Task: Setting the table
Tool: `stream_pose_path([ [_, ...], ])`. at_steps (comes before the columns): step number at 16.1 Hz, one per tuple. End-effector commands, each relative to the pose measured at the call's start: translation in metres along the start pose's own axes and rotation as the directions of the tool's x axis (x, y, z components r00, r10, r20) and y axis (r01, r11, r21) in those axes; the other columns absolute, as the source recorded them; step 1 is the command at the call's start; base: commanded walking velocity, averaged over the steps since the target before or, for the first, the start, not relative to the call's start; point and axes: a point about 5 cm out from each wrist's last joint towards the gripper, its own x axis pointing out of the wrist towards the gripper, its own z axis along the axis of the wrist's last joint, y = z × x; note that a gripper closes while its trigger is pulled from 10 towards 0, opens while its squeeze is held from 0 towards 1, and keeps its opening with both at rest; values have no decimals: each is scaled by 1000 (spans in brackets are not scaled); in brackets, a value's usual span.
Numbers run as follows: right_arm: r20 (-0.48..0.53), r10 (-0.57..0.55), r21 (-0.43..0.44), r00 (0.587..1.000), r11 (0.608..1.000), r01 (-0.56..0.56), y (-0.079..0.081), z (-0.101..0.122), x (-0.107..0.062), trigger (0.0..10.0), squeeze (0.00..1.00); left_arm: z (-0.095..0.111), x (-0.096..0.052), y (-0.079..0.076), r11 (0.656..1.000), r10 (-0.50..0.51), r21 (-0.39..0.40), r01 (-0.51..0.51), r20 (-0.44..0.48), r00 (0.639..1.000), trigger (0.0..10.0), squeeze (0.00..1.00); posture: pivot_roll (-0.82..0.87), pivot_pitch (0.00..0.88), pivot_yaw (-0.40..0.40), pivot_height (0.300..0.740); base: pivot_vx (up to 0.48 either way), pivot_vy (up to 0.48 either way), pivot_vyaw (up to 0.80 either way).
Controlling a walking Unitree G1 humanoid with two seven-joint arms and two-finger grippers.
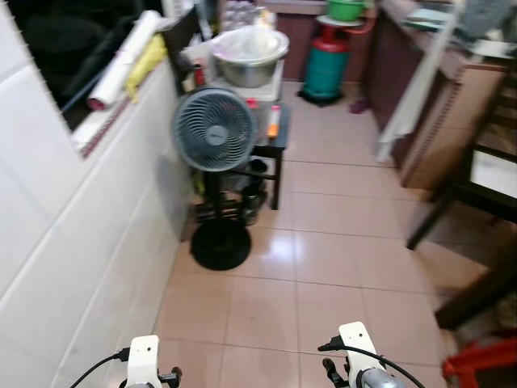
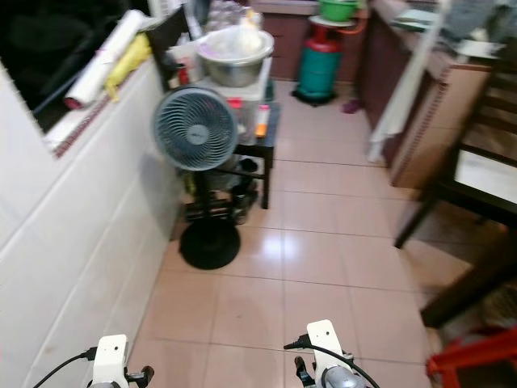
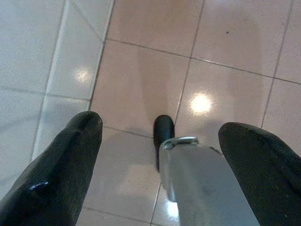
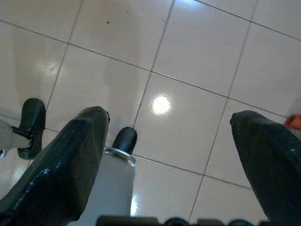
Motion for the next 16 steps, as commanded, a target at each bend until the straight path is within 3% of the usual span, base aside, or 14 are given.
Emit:
stream_pose_path([
  [1,3,-7,14,1000,1000,7,1,3,1,10000,0,5,1,-2,1000,-8,30,7,12,1000,10000,0,11,0,-5,740,0,0,800],
  [4,14,-12,27,1000,1000,11,2,7,1,10000,0,14,2,-7,998,-22,65,20,28,999,10000,0,-2,0,7,740,0,0,800],
  [9,14,-60,186,998,981,56,-4,2,0,10000,0,22,3,-11,998,-23,52,20,41,999,10000,0,-23,0,38,740,0,0,0],
  [11,11,-75,205,997,976,71,-8,3,0,10000,0,23,4,-11,1000,-20,10,20,45,999,10000,0,-31,0,51,740,0,0,0],
  [16,41,-89,247,995,966,76,-13,15,1,10000,0,44,5,-16,1000,-24,2,24,91,996,10000,0,-33,0,52,740,0,0,0],
])
